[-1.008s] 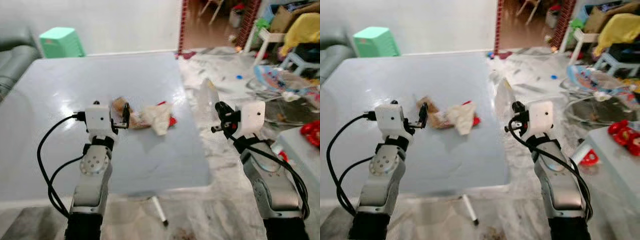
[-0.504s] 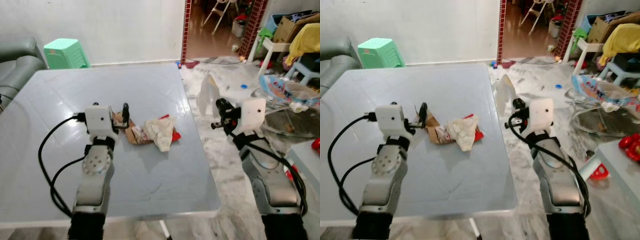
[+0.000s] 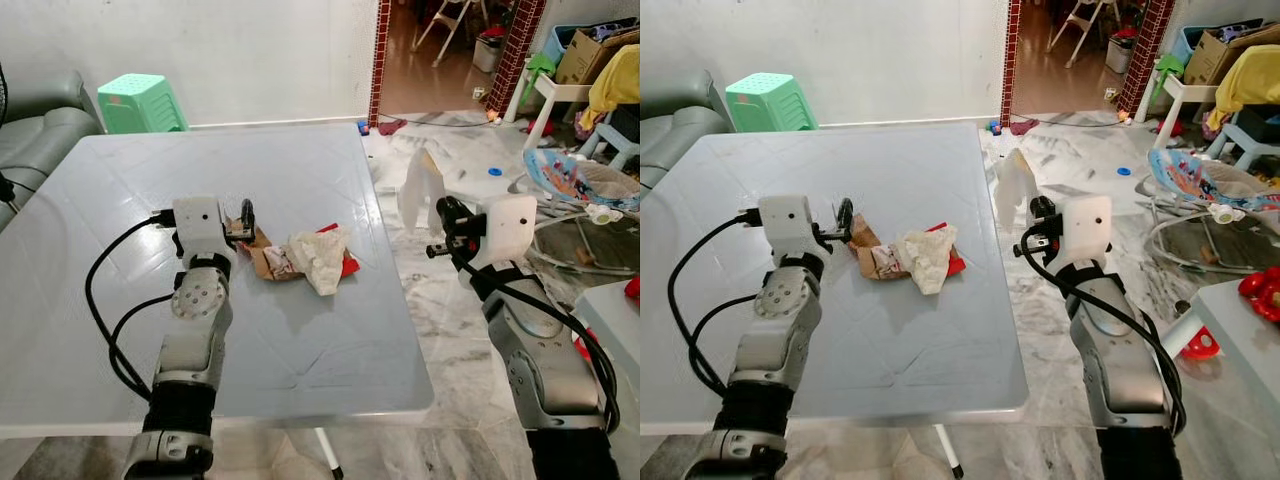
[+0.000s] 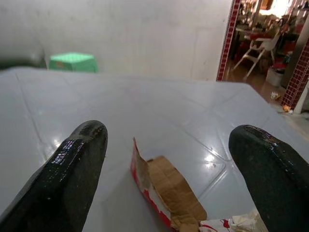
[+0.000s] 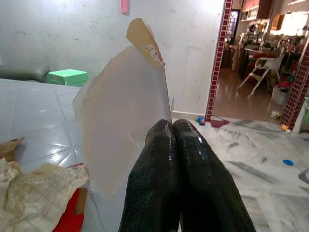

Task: Picking trash to rubbish bin

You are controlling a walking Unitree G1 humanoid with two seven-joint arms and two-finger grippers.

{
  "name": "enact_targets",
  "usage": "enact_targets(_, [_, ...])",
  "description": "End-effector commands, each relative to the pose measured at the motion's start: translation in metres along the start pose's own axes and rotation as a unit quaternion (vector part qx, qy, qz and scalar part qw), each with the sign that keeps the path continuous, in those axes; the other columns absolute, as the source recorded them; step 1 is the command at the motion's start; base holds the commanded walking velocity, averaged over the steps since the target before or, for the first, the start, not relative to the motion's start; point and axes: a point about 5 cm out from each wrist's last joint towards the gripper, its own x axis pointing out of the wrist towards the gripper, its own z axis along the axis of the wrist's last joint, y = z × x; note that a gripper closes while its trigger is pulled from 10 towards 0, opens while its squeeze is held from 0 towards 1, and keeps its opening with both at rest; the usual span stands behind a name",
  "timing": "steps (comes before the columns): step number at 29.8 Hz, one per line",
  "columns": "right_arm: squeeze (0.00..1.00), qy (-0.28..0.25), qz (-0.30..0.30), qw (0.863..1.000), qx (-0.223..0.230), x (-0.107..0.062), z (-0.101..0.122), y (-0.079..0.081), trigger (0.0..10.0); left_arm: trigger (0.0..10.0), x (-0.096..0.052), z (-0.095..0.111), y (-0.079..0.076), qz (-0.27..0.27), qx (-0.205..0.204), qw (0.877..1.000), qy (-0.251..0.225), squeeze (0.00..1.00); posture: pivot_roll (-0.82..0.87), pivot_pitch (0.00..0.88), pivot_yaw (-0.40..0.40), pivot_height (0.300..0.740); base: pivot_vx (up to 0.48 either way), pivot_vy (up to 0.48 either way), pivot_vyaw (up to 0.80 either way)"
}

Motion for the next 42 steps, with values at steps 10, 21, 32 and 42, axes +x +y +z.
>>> enact_targets(10, [0.00, 0.010, -0.002, 1.000, -0.001, -0.018, 0.005, -0.004, 0.0, 10.0, 0.015, -0.020, 0.001, 0.014, -0.001, 0.999, 0.033, 0.00, -0.09, 0.098, 0.035, 0.740, 0.000, 0.000, 0.00])
enact_targets(21, [0.00, 0.016, -0.001, 1.000, -0.002, -0.021, 0.007, -0.003, 0.0, 10.0, 0.024, -0.028, 0.011, 0.054, -0.031, 0.996, 0.070, 0.00, -0.10, 0.119, 0.034, 0.740, 0.000, 0.000, 0.00])
enact_targets(32, [0.00, 0.023, -0.010, 1.000, 0.002, -0.024, 0.006, -0.002, 0.0, 0.0, 0.020, -0.046, 0.022, 0.073, -0.045, 0.991, 0.104, 0.00, -0.11, 0.117, 0.048, 0.740, 0.000, 0.000, 0.00])
enact_targets(42, [0.00, 0.022, -0.011, 1.000, 0.005, -0.023, 0.006, -0.001, 0.0, 0.0, 0.024, -0.042, 0.033, 0.088, -0.050, 0.990, 0.100, 0.00, -0.10, 0.111, 0.051, 0.740, 0.000, 0.000, 0.00])
